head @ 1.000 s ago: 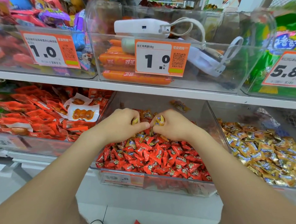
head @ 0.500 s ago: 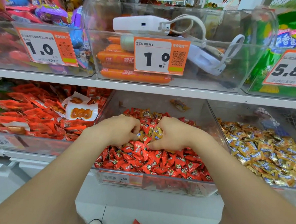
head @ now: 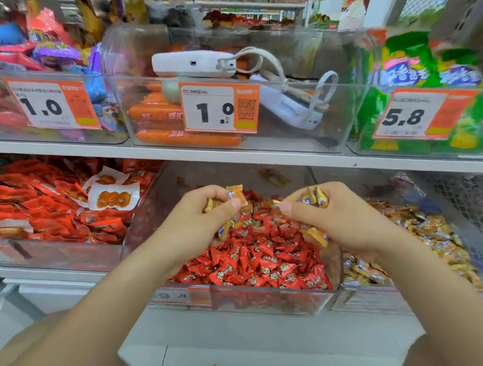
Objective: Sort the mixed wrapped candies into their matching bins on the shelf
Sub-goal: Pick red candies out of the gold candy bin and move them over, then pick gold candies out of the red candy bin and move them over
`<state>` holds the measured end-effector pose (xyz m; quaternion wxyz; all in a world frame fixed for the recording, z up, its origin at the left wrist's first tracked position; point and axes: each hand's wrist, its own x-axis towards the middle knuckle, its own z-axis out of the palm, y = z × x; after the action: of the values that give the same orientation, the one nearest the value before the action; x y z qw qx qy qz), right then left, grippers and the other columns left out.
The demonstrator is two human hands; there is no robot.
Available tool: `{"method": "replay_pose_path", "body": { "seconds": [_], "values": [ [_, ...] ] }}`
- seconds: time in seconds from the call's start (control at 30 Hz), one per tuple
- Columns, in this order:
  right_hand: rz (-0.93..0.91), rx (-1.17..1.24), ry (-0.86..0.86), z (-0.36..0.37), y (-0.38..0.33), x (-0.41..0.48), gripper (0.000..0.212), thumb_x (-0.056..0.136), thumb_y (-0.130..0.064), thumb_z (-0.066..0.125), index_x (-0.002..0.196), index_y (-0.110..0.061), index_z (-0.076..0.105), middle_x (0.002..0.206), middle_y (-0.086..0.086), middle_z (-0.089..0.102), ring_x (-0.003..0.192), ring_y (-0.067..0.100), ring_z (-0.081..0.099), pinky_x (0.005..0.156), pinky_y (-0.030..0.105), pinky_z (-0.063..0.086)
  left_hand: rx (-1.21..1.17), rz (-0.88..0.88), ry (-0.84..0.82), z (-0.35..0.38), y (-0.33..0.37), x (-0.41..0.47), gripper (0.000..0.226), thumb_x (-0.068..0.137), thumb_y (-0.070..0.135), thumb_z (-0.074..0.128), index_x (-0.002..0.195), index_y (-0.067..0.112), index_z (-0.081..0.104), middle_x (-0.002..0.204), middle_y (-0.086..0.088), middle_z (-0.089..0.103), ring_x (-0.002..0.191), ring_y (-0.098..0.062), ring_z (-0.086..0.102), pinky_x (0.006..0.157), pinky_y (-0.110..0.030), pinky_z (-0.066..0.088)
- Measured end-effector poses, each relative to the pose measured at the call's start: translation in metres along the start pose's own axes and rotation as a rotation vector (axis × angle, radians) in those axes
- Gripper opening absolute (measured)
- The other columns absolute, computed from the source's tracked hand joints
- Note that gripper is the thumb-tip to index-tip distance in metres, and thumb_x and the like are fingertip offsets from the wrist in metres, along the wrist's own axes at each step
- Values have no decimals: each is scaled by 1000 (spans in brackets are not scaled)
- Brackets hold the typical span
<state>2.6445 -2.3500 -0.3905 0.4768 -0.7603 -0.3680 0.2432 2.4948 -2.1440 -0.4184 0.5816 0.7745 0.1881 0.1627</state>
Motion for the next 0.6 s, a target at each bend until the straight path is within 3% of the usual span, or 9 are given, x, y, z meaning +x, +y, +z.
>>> {"method": "replay_pose_path", "body": {
  "seconds": [0.1, 0.17, 0.23, 0.3, 0.37, 0.43, 0.5, 0.6],
  "values": [
    [71, 53, 194, -37, 21, -21, 23, 92, -30, 79, 90, -8, 79, 66, 9, 59, 57, 20, 40, 51, 30, 32, 112, 8, 28, 26, 6, -4, 19, 101, 41, 66, 98, 22, 66, 72, -5, 56, 53, -12, 49, 45, -15, 41],
    [94, -199, 374, -65, 49, -27, 28, 89, -30, 76, 85, -2, 74, 60, 12, 60, 49, 20, 42, 48, 28, 36, 106, 47, -23, 47, 14, -8, 17, 100, 42, 65, 96, 26, 65, 69, -3, 53, 56, -15, 47, 48, -20, 41],
    [117, -496, 506, -89, 79, -29, 27, 84, -37, 74, 84, -10, 72, 59, 5, 67, 51, 17, 56, 54, 29, 45, 111, 94, -89, 73, 26, -12, 17, 100, 43, 65, 95, 27, 64, 64, 6, 53, 56, -13, 47, 52, -24, 41],
    [186, -604, 434, -107, 105, -31, 35, 84, -45, 78, 110, -25, 69, 90, -1, 72, 75, 14, 67, 68, 30, 51, 165, 179, -140, 104, 39, -13, 17, 100, 41, 65, 94, 26, 64, 60, 15, 54, 50, -7, 44, 51, -19, 37],
    [209, -715, 236, -122, 129, -31, 66, 79, -63, 77, 138, -39, 57, 124, 1, 61, 110, 22, 63, 94, 36, 51, 267, 309, -159, 136, 53, -13, 14, 99, 41, 66, 92, 29, 63, 63, 18, 59, 50, -3, 45, 51, -18, 35],
    [158, -793, 168, -133, 150, -35, 77, 73, -78, 69, 141, -44, 56, 138, 1, 60, 130, 27, 54, 109, 43, 45, 351, 404, -158, 168, 64, -8, 13, 97, 41, 68, 90, 32, 62, 70, 15, 63, 59, -4, 52, 56, -18, 35],
    [106, -774, 142, -143, 168, -38, 70, 77, -73, 68, 137, -39, 61, 135, -3, 65, 127, 25, 57, 105, 41, 47, 431, 453, -160, 200, 68, 4, 12, 95, 40, 69, 91, 34, 60, 75, 15, 62, 70, -4, 56, 65, -21, 40],
    [22, -749, 183, -157, 178, -45, 60, 81, -57, 67, 137, -35, 65, 127, -8, 71, 118, 19, 63, 98, 37, 52, 602, 454, -98, 243, 64, 28, 12, 91, 40, 71, 94, 33, 62, 89, 12, 61, 89, -17, 60, 80, -38, 51]
  ]
}}
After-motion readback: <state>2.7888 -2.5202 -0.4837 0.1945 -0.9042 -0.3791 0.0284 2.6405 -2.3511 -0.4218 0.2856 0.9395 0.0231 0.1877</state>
